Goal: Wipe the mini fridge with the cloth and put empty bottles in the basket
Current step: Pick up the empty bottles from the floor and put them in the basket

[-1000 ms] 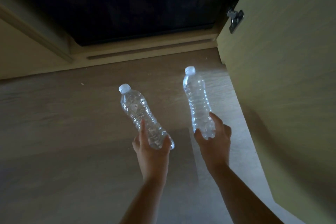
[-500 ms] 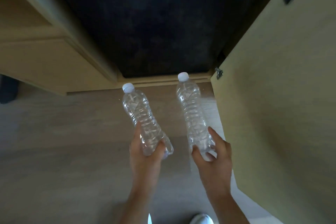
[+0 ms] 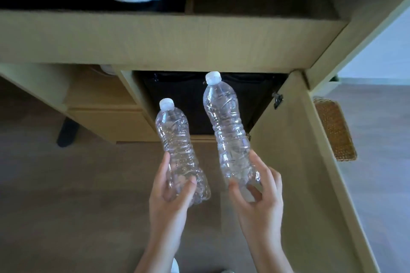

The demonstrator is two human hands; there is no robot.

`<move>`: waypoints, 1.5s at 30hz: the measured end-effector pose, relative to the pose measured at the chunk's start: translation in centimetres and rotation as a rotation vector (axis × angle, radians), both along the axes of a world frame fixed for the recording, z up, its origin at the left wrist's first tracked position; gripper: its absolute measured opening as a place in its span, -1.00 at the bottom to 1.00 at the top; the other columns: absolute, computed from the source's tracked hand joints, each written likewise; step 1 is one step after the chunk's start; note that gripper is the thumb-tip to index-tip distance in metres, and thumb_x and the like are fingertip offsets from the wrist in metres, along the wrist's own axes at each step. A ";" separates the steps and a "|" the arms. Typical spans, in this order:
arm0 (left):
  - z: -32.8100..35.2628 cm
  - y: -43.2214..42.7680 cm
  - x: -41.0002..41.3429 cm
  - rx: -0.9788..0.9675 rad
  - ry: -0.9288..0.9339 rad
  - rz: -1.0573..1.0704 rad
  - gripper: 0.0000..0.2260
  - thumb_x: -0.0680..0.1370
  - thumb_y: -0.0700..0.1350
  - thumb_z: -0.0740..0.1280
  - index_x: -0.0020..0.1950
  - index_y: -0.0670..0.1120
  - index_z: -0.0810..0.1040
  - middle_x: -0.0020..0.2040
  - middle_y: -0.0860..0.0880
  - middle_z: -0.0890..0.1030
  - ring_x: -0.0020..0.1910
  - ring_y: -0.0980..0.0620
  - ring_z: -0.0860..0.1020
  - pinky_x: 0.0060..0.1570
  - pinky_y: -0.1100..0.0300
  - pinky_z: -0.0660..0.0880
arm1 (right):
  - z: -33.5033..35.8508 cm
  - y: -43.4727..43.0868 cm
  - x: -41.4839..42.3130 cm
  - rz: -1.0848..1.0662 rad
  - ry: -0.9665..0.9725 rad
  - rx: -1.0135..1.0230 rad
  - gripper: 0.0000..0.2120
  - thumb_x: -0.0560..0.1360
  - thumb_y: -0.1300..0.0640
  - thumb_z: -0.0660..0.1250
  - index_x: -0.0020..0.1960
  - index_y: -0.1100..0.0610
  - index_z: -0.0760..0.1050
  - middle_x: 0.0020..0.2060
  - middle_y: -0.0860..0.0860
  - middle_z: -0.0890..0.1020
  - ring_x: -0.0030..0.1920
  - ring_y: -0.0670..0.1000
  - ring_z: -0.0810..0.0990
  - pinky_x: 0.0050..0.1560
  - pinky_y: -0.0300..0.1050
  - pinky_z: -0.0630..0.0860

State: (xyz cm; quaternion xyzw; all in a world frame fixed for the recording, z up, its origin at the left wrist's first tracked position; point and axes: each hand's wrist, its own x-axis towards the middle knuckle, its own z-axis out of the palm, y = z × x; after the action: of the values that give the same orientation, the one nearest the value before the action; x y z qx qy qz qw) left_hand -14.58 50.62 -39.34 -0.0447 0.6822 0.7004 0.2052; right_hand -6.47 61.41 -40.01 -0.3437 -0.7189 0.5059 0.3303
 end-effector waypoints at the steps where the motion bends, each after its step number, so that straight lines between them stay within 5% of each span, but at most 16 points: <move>1: 1.7 -0.2 0.3 0.000 0.005 -0.015 -0.46 0.43 -0.30 0.39 0.23 0.25 0.38 0.30 0.03 0.46 0.05 0.35 0.53 -0.23 0.46 0.47 | 1.6 -0.2 0.3 0.004 0.009 0.021 -0.45 0.27 0.03 0.41 0.19 -0.34 0.39 0.03 -0.05 0.44 -0.07 -0.24 0.51 -0.18 -0.50 0.43; 6: 8.9 -1.2 2.2 -0.001 0.057 -0.051 -0.47 0.45 -0.30 0.36 0.29 0.17 0.35 0.28 0.01 0.46 -0.08 0.46 0.52 -0.32 0.53 0.41 | 8.3 -1.0 2.5 -0.010 0.029 0.070 -0.46 0.30 0.01 0.38 0.25 -0.26 0.38 0.06 -0.06 0.44 -0.06 -0.13 0.54 -0.11 -0.42 0.46; 8: 11.4 -1.5 3.2 0.004 0.077 -0.085 -0.48 0.45 -0.26 0.38 0.27 0.21 0.35 0.28 0.06 0.47 -0.01 0.43 0.51 -0.21 0.50 0.45 | 10.8 -1.4 3.8 -0.020 0.039 0.076 -0.45 0.31 0.03 0.39 0.26 -0.26 0.37 0.06 -0.08 0.44 -0.01 -0.06 0.54 -0.07 -0.36 0.49; 12: 15.7 -2.1 5.6 0.001 0.091 -0.186 -0.50 0.34 -0.06 0.43 0.19 0.29 0.39 0.30 0.08 0.46 0.22 0.22 0.47 0.20 0.12 0.44 | 15.3 -2.2 7.1 -0.056 0.035 0.083 -0.41 0.30 0.13 0.41 0.26 -0.22 0.37 0.04 -0.03 0.46 -0.03 -0.06 0.55 -0.07 -0.33 0.51; 20: 23.4 -3.3 7.7 -0.003 0.214 -0.321 -0.38 0.19 0.18 0.42 0.23 0.30 0.35 0.20 0.24 0.48 0.12 0.28 0.52 -0.09 0.39 0.49 | 21.5 -2.1 12.6 -0.082 -0.038 0.227 -0.43 0.27 -0.07 0.38 0.28 -0.14 0.38 0.07 -0.16 0.42 0.03 -0.03 0.53 0.00 -0.19 0.52; 24: 25.5 -3.7 5.9 -0.010 0.234 -0.396 -0.42 0.20 0.23 0.41 0.19 0.41 0.32 0.23 0.23 0.46 0.18 0.26 0.49 0.11 0.00 0.52 | 24.4 -2.6 13.2 -0.156 -0.046 0.242 -0.42 0.25 -0.11 0.35 0.27 -0.08 0.43 0.04 -0.03 0.44 0.06 0.00 0.51 -0.03 -0.03 0.54; 31: 28.8 -4.4 2.3 0.077 0.291 -0.548 -0.41 0.23 0.25 0.39 0.23 0.40 0.30 0.29 0.23 0.41 0.24 0.31 0.41 0.23 0.04 0.42 | 28.0 -5.1 12.8 -0.266 -0.067 0.298 -0.40 0.26 0.04 0.43 0.26 -0.22 0.38 0.05 -0.14 0.43 0.03 -0.10 0.50 -0.01 -0.19 0.52; 35: 29.8 -4.6 0.9 0.116 0.302 -0.618 -0.39 0.23 0.24 0.39 0.26 0.37 0.30 0.30 0.24 0.40 0.26 0.22 0.43 0.20 -0.04 0.45 | 30.0 -6.2 12.5 -0.312 -0.081 0.358 -0.42 0.27 -0.02 0.40 0.25 -0.28 0.36 0.06 -0.22 0.41 0.03 -0.19 0.48 -0.04 -0.46 0.44; 41: 30.0 -3.7 1.7 0.148 0.319 -0.729 -0.38 0.24 0.26 0.38 0.27 0.37 0.30 0.34 0.14 0.38 0.30 0.14 0.40 0.21 -0.09 0.43 | 31.7 -7.7 13.9 -0.433 -0.119 0.399 -0.42 0.28 0.06 0.42 0.24 -0.30 0.37 0.07 -0.18 0.42 -0.01 -0.17 0.49 -0.03 -0.43 0.45; 45: 30.7 -2.8 4.3 0.181 0.330 -0.820 -0.37 0.23 0.25 0.37 0.27 0.34 0.29 0.32 0.18 0.39 0.22 0.22 0.46 0.12 0.05 0.51 | 32.2 -8.3 16.5 -0.493 -0.108 0.433 -0.47 0.31 -0.04 0.36 0.27 -0.20 0.37 0.08 -0.26 0.39 0.01 -0.15 0.49 -0.04 -0.41 0.46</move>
State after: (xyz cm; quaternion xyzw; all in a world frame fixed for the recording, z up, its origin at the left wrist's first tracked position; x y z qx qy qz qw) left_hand -10.30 47.84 -8.68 0.3597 0.6032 0.6157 0.3573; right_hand 10.05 53.11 -7.77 -0.4554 -0.7213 0.2274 0.4697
